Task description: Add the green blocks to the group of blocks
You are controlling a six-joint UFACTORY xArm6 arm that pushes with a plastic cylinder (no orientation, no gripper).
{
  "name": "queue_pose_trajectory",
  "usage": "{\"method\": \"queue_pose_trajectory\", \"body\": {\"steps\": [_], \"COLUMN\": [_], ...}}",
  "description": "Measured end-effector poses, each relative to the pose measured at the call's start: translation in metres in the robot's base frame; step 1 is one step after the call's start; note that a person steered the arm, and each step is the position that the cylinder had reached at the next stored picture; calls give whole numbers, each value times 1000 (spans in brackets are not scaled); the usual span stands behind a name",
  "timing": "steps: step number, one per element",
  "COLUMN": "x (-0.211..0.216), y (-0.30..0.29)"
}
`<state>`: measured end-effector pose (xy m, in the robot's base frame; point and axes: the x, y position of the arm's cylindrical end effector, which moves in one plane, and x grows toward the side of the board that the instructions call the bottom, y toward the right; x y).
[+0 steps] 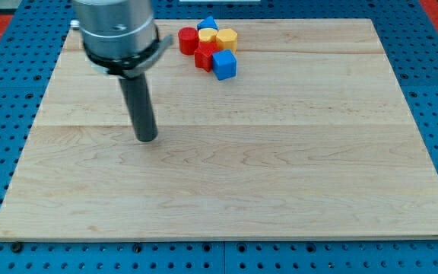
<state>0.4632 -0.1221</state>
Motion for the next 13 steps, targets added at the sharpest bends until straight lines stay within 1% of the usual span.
{"method": "queue_pose_trajectory", "body": {"steps": [2,3,4,5,6,7,8,9,10,11,12,13], "x": [-5,-7,-52,-116,-159,-188,-188,-188,-189,-210,-229,-230], "y": [-57,-130,-181,-182,-174,-153,-86,-63,-111,-106,-69,-26]}}
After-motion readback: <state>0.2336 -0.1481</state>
